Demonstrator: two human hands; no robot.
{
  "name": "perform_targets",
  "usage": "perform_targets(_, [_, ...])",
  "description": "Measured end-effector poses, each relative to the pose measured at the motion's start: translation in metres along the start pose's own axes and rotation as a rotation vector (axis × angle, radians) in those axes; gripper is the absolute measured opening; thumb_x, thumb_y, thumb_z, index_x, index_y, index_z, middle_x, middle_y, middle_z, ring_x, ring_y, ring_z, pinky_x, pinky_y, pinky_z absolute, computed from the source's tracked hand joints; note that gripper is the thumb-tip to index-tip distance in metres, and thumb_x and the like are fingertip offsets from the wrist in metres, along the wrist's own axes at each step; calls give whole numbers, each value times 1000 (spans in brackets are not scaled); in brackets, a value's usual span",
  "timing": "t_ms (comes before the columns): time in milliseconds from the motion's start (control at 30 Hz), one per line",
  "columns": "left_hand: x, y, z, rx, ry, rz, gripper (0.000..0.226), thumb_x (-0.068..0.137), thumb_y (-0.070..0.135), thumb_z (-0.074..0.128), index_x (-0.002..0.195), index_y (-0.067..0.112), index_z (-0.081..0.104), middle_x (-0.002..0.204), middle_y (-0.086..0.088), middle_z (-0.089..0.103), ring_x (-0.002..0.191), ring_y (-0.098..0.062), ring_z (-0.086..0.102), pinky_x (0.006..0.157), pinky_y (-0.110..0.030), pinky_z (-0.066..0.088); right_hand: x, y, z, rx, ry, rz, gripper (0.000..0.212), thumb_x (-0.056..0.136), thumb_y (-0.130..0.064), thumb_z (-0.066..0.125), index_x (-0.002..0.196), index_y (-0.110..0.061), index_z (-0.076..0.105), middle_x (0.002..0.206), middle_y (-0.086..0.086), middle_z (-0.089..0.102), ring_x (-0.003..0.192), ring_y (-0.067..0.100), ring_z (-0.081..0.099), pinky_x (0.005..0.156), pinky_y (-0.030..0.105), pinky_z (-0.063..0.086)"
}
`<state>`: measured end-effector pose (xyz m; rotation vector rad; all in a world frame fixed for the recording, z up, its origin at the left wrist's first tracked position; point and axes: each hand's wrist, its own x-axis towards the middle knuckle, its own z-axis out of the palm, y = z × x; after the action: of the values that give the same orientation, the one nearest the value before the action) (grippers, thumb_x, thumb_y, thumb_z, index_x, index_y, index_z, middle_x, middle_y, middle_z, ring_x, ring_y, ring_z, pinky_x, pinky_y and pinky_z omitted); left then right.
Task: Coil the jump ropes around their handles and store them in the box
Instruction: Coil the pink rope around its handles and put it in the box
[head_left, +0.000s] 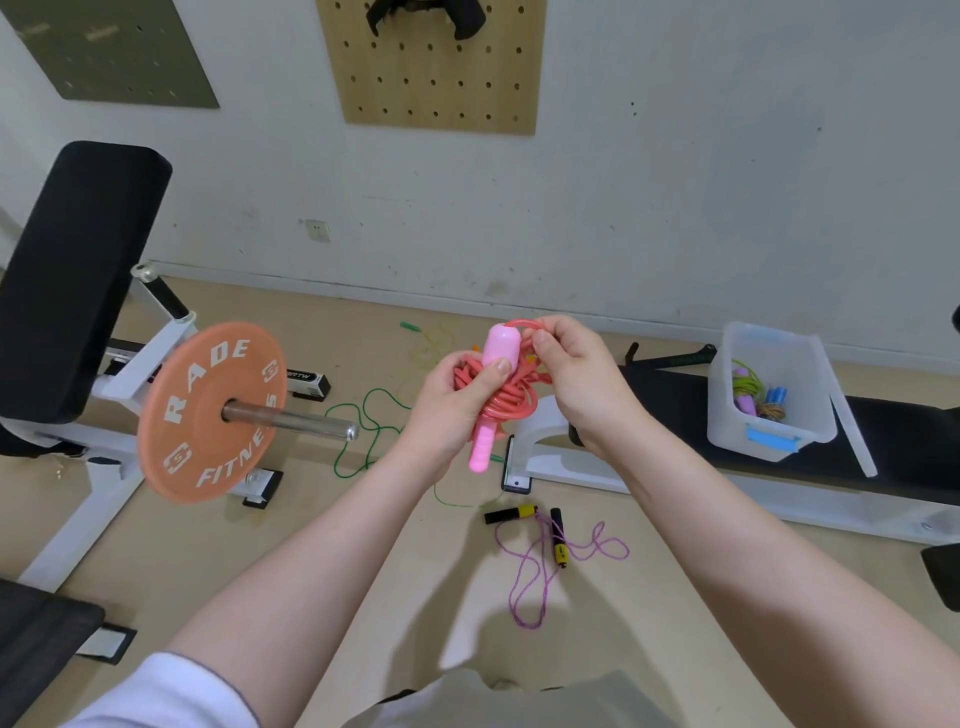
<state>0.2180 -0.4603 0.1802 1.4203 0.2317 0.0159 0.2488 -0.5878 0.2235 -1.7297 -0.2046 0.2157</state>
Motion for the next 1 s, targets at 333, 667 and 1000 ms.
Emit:
perform_targets(333, [0,-1,0,167,123,88,48,66,44,74,97,12,54,85,-8,65,62,-19,66,50,-31,52,0,-2,13,288,114,79,23,98,-7,37,92,-9,59,77,1,58,65,9,50,57,14,45])
perform_targets(667, [5,-6,-1,442,357,104,60,62,57,70,104,19,50,92,0,65,79,-24,67,72,-40,54,8,4,26,545,34,146,19,92,1,46,107,-12,46,69,-5,58,60,4,54,53,15,45])
perform_targets(1000, [5,-12,0,767,409,237,61,70,45,74,115,16,46,114,1,51,90,-18,54,68,-32,44,15,27,22,-155,87,137,54,89,4,38,141,-9,30,147,6,19,123,18,44,95,23,38])
